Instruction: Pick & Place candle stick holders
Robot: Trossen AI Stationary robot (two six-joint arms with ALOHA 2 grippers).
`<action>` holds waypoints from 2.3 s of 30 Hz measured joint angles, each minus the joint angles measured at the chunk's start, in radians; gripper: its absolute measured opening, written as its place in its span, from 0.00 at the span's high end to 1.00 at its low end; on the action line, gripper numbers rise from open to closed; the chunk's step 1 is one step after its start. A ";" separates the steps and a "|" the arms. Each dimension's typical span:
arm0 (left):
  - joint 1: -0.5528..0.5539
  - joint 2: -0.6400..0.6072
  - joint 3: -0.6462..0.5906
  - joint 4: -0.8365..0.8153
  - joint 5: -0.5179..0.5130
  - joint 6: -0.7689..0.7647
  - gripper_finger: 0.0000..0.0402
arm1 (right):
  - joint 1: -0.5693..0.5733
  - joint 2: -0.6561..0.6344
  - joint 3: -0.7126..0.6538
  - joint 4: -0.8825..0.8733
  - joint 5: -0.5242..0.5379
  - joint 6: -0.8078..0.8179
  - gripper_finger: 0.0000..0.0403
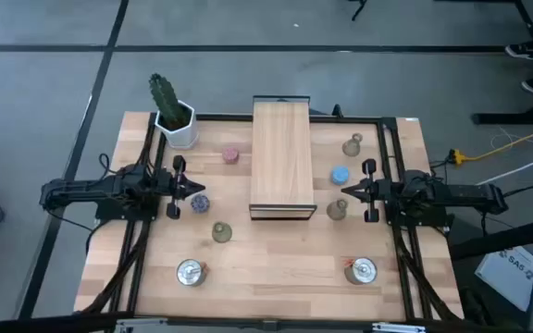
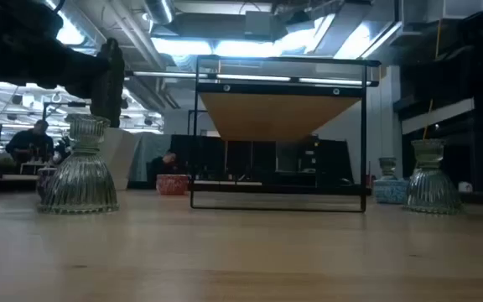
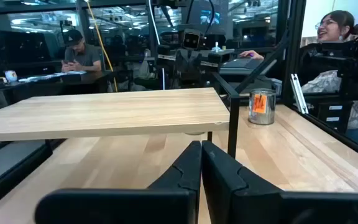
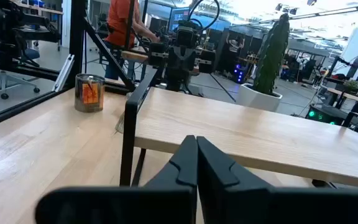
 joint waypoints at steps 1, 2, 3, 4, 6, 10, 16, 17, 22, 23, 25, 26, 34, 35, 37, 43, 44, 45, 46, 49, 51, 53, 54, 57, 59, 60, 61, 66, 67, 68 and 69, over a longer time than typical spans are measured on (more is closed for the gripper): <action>0.000 0.000 0.000 0.000 0.000 0.000 0.98 | 0.000 0.000 0.000 0.000 0.000 0.000 1.00; 0.000 0.000 0.000 0.000 0.000 0.000 0.98 | 0.000 0.000 0.000 0.000 0.000 0.000 1.00; 0.000 0.000 0.000 0.000 0.000 0.000 0.98 | 0.000 0.000 0.000 0.000 0.000 0.000 1.00; 0.000 0.000 0.000 0.000 0.000 0.000 0.99 | 0.000 0.000 0.000 0.000 0.000 0.000 1.00; 0.000 0.000 0.000 0.000 0.000 0.000 0.99 | 0.000 0.000 0.000 0.000 0.000 0.000 1.00; 0.000 0.000 0.000 0.000 0.000 0.000 0.99 | 0.000 0.000 0.000 0.000 0.000 0.000 1.00; 0.000 0.000 0.000 0.000 0.000 0.000 0.99 | 0.000 0.000 0.000 0.000 0.000 0.000 1.00; 0.000 0.000 0.000 0.000 0.000 0.000 0.98 | 0.000 0.000 0.000 0.000 0.000 0.000 1.00; 0.000 0.000 0.000 0.000 0.000 0.000 0.99 | 0.000 0.000 0.000 0.000 0.000 0.000 1.00; 0.000 0.000 0.000 0.000 0.000 0.000 0.98 | 0.000 0.000 0.000 0.000 0.000 0.000 1.00; 0.000 0.000 0.000 0.000 0.000 0.000 0.98 | 0.000 0.000 0.000 0.000 0.000 0.000 1.00; 0.000 0.000 0.000 0.000 0.000 0.000 0.99 | 0.000 0.000 0.000 0.000 0.000 0.000 1.00; 0.000 0.000 0.000 0.000 0.000 0.000 0.98 | 0.000 0.000 0.000 0.000 0.000 0.000 1.00; 0.000 0.000 0.000 0.000 0.000 0.000 0.98 | 0.000 0.000 0.000 0.000 0.000 0.000 1.00; 0.000 0.000 0.000 0.000 0.000 0.000 0.99 | 0.000 0.000 0.000 0.000 0.000 0.000 1.00; 0.000 0.000 0.000 0.000 0.000 0.000 0.99 | 0.000 0.000 0.000 0.000 0.000 0.000 1.00; 0.000 0.000 0.000 0.000 0.000 0.000 0.98 | 0.000 0.000 0.000 0.000 0.000 0.000 1.00; 0.000 0.000 0.000 0.000 0.000 0.000 0.98 | 0.000 0.000 0.000 0.000 0.000 0.000 1.00; 0.000 0.000 0.000 0.000 0.000 0.000 0.98 | 0.000 0.000 0.000 0.000 0.000 0.000 1.00; 0.000 0.000 0.000 0.000 0.000 0.000 0.99 | 0.000 0.000 0.000 0.000 0.000 0.000 1.00; 0.000 0.000 0.000 0.000 0.000 0.000 0.98 | 0.000 0.000 0.000 0.000 0.000 0.000 1.00; 0.000 0.000 0.000 0.000 0.000 0.000 0.99 | 0.000 0.000 0.000 0.000 0.000 0.000 1.00; 0.000 0.000 0.000 0.000 0.000 0.000 0.99 | 0.000 0.000 0.000 0.003 0.000 0.000 1.00; 0.000 0.000 0.000 0.000 0.000 0.000 0.98 | 0.000 0.000 0.000 0.004 0.000 0.000 1.00; 0.000 0.000 0.000 0.000 0.000 0.000 0.99 | 0.000 0.000 0.000 0.005 0.000 0.000 1.00; 0.000 0.000 0.000 0.000 0.000 0.000 0.99 | 0.000 0.000 0.000 0.005 0.000 0.000 1.00; 0.000 0.000 0.000 0.000 0.000 0.000 0.98 | 0.000 0.000 0.000 0.007 0.000 0.000 1.00; 0.000 0.000 0.000 0.000 0.000 0.000 0.98 | 0.000 0.000 0.000 0.027 -0.001 0.066 1.00; 0.000 0.000 0.000 0.000 0.000 0.000 0.98 | 0.000 0.000 0.000 0.027 -0.001 0.078 1.00; 0.000 0.000 0.000 0.000 0.000 0.000 0.98 | 0.000 0.000 0.000 0.027 -0.001 0.083 1.00; 0.000 0.000 0.000 0.000 0.000 0.000 0.99 | 0.000 0.000 0.000 0.027 -0.001 0.084 1.00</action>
